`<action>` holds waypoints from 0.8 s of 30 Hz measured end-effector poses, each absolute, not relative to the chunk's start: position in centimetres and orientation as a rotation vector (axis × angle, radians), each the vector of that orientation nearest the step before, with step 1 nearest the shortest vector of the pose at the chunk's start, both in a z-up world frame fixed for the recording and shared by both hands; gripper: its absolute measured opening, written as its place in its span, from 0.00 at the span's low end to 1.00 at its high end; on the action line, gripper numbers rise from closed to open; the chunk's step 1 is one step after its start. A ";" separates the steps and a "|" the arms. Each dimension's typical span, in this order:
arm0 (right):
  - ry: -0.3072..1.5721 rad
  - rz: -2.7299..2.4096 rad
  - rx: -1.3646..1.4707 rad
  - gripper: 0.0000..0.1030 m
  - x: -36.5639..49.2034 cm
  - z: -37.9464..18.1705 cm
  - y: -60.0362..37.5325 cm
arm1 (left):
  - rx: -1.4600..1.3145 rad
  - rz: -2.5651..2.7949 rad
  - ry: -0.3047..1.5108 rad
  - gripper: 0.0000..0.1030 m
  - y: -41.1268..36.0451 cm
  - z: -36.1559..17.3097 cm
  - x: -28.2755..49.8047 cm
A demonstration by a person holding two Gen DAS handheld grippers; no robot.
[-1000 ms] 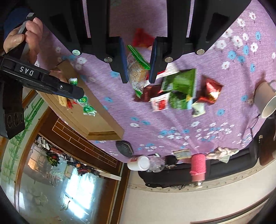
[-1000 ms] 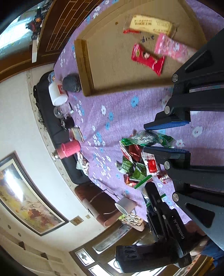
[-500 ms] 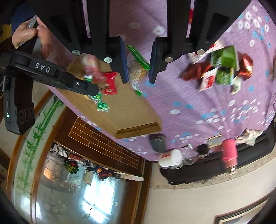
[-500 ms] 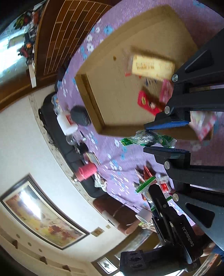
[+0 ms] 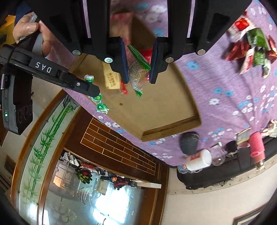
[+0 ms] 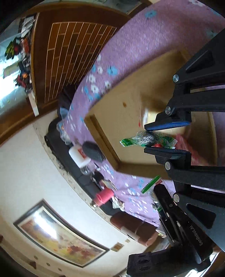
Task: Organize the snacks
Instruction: 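Carry both held snacks over to the cardboard box tray, then lower both snacks into the box and open both tools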
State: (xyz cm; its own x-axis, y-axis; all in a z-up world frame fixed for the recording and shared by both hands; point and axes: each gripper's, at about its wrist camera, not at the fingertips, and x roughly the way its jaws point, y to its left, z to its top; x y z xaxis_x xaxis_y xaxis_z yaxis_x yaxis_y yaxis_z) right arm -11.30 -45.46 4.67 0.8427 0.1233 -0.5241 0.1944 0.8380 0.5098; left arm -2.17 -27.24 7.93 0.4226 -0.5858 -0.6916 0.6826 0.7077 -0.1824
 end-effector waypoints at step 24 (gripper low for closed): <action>0.708 -0.155 0.517 0.20 -9.2 2.0 -45.9 | 0.282 -0.766 0.908 0.23 -33.0 2.0 -1.0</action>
State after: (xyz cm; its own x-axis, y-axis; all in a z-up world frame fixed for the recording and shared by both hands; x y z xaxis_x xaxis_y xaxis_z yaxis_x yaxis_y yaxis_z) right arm -9.18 -45.94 1.97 0.7545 0.0359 -0.6553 0.3064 0.8638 0.4001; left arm -1.01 -33.02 1.98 0.3776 -0.4763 -0.7941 0.7021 0.7064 -0.0898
